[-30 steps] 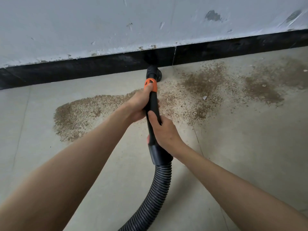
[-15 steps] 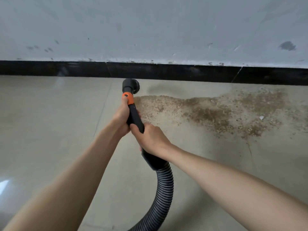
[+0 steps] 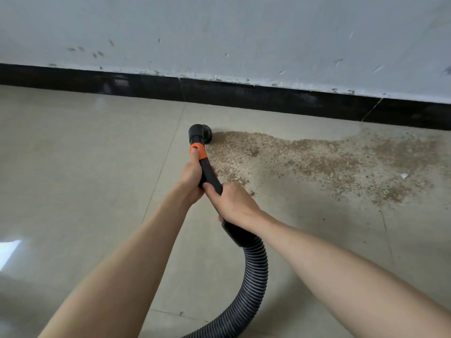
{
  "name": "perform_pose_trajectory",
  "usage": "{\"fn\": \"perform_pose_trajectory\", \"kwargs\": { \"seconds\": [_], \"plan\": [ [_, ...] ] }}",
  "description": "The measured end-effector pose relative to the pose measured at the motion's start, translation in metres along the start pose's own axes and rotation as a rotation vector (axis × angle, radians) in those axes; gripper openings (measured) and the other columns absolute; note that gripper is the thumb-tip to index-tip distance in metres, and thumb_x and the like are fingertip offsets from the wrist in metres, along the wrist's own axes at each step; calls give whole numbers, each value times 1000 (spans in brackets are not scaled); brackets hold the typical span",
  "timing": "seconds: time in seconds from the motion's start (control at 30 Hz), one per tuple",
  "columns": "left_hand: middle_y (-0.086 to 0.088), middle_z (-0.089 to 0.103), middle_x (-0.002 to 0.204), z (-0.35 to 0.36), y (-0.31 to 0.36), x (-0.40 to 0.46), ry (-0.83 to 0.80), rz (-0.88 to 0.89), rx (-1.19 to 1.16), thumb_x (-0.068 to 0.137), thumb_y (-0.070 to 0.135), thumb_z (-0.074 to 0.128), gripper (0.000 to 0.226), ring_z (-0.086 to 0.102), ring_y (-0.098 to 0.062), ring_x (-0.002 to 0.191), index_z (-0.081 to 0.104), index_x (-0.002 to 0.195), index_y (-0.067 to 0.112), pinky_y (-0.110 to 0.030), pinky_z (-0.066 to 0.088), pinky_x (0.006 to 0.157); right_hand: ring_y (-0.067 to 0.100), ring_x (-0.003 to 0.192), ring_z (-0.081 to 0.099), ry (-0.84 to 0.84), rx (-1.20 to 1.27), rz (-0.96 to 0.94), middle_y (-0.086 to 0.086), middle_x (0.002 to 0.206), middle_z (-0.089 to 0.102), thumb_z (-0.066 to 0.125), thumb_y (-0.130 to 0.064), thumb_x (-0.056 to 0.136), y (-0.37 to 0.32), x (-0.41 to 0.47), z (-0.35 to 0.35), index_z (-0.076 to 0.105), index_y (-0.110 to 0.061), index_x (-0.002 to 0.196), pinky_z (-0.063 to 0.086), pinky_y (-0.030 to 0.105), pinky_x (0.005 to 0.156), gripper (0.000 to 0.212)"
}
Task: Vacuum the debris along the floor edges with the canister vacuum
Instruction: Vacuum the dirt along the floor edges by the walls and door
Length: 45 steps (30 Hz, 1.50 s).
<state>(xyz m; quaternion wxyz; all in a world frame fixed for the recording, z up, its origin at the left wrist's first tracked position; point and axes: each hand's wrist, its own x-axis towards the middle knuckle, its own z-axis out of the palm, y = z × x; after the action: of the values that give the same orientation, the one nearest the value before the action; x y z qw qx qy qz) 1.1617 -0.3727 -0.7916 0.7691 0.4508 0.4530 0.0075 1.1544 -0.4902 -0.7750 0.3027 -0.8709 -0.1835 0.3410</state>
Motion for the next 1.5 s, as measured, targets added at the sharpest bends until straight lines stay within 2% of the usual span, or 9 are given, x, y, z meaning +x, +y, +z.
{"fn": "perform_pose_trajectory", "kwargs": {
  "seconds": [0.1,0.27,0.47,0.8,0.93,1.27,1.5],
  "plan": [
    [-6,47,68,11,-3,1,-39,-61,-77,97,53,38,46,48,-17,58,48,88,9,-29,45,58,32,80,67,39,-73,7,13,83,70,32,-62,95,6,-1,-9,51,-12,86,54,39,77,54],
    [-5,48,66,26,-11,5,-82,-115,-106,94,52,43,42,48,-16,54,45,97,10,-26,45,50,30,81,66,67,-114,24,9,85,67,33,-59,97,16,-10,-22,51,-14,88,52,37,73,50],
    [-5,50,66,41,-20,3,-128,-155,-82,95,54,41,44,49,-17,56,47,93,10,-29,45,56,29,80,65,90,-119,71,10,88,68,32,-61,97,29,-17,-28,51,-13,92,49,36,69,51],
    [-6,51,65,86,-36,-1,-231,-197,-17,95,55,38,46,50,-17,54,46,99,10,-29,45,54,27,74,58,149,-134,146,6,83,60,32,-61,97,59,-31,-55,50,-11,92,43,34,62,53],
    [-6,51,67,103,-46,-3,-273,-219,9,95,54,39,44,51,-18,56,45,101,10,-30,46,57,28,76,63,163,-100,181,7,85,64,31,-61,97,74,-39,-63,51,-11,93,49,36,67,54],
    [-8,52,71,136,-68,-15,-365,-220,115,98,53,35,47,51,-21,65,48,97,8,-32,47,68,28,76,66,209,-20,251,9,82,67,30,-62,96,109,-60,-75,50,-13,90,53,37,70,53],
    [-7,50,71,159,-81,-22,-415,-228,123,98,54,33,48,49,-19,65,48,97,8,-30,47,69,28,77,66,246,-14,285,9,83,67,31,-62,96,129,-68,-85,52,-12,93,52,37,70,54]
  ]
}}
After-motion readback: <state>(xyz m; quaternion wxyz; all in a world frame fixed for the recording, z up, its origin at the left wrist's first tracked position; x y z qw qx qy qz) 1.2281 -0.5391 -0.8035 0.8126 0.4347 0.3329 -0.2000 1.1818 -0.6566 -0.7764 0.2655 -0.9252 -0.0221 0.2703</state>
